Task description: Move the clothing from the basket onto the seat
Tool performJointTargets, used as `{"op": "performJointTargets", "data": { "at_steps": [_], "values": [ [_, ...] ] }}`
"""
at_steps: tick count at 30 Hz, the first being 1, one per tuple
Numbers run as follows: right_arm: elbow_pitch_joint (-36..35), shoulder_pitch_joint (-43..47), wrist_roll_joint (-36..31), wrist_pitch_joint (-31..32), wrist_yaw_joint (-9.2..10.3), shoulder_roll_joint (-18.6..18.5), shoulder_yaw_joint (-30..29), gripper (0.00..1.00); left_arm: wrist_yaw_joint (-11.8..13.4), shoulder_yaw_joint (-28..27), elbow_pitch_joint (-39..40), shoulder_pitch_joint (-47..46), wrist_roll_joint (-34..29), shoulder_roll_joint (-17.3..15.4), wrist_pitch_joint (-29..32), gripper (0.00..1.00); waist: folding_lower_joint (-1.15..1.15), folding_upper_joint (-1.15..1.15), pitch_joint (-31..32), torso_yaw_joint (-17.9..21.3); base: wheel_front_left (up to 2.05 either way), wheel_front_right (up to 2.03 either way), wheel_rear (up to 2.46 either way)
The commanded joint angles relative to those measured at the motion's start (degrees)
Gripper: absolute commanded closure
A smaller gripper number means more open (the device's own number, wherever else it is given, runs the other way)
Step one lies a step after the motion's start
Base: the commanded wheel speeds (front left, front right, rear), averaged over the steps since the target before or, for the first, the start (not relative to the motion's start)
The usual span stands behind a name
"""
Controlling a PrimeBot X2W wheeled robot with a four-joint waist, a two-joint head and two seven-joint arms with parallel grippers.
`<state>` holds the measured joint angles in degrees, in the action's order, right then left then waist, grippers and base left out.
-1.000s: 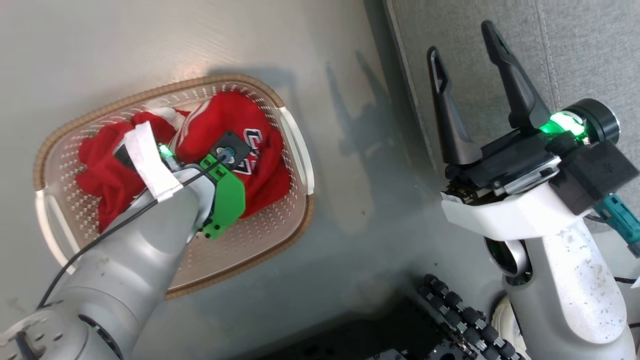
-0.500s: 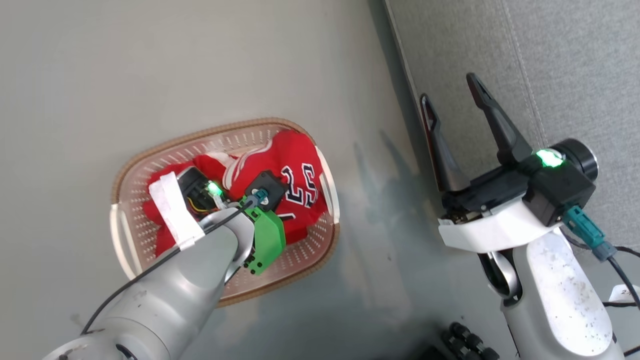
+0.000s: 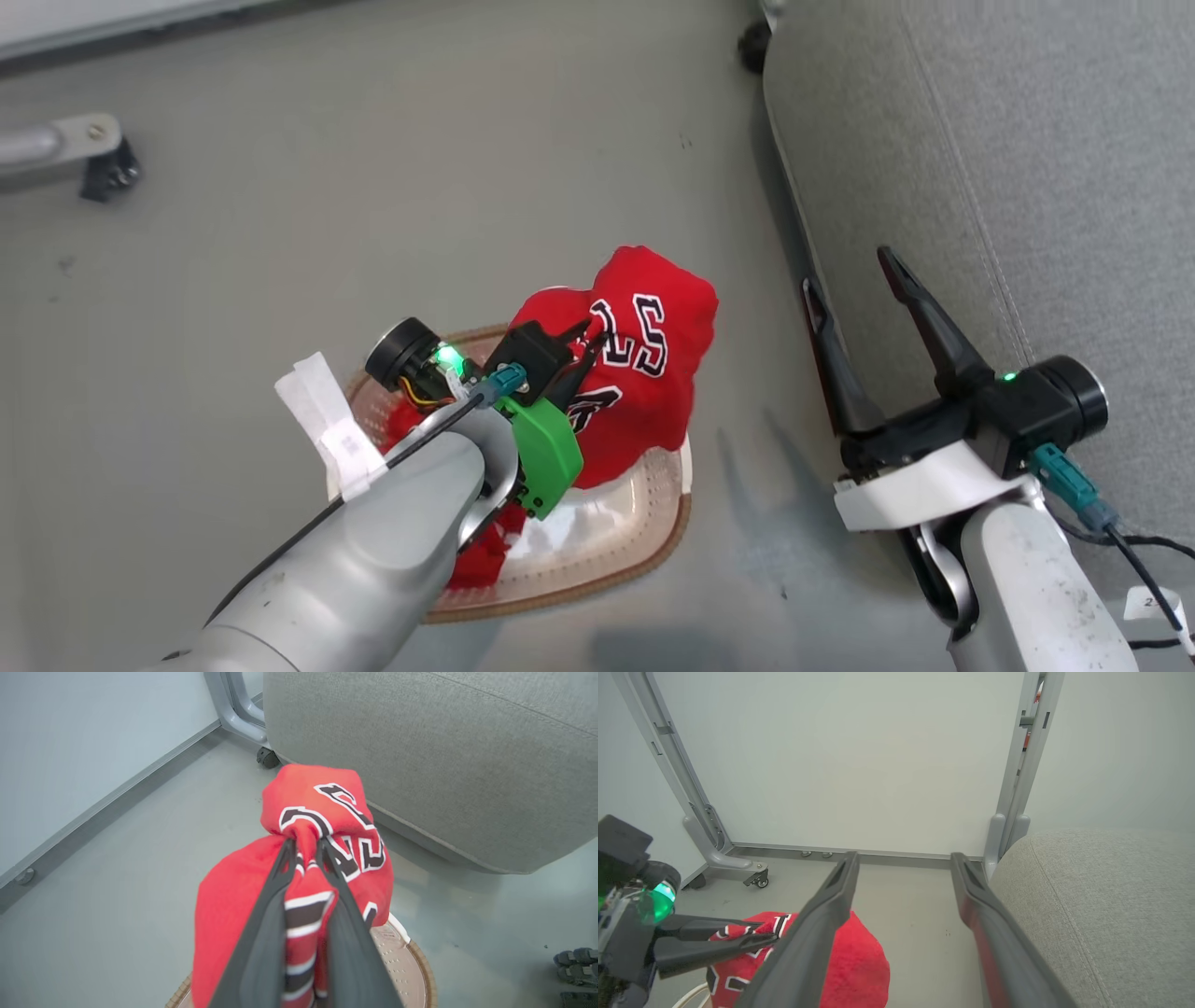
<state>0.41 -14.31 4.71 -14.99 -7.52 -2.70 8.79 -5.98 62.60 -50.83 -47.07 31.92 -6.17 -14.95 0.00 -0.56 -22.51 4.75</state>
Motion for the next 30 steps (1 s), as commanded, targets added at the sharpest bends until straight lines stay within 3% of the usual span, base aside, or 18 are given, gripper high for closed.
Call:
{"op": "performJointTargets", "data": {
  "at_steps": [1,18,30],
  "values": [
    [0.29,1.64,-0.13,-0.17,0.06,-0.22,-0.24,0.00,0.62,-1.40,2.17,1.37,-1.02,-0.64,-0.31,1.00,0.00,0.56,6.50,-4.28,0.00,0.00,0.00],
    [1.44,7.67,0.97,-0.17,0.06,-0.23,-0.61,0.00,3.07,-14.92,23.21,3.39,-8.15,-4.22,-0.33,1.00,0.00,0.56,14.76,-5.57,0.00,0.00,0.00],
    [0.97,10.12,1.71,-0.17,0.06,-0.22,-0.66,0.00,3.37,-17.26,29.87,1.45,-10.17,-5.43,-0.28,1.00,0.00,0.56,17.15,-5.74,0.00,0.00,0.00]
  ]
}}
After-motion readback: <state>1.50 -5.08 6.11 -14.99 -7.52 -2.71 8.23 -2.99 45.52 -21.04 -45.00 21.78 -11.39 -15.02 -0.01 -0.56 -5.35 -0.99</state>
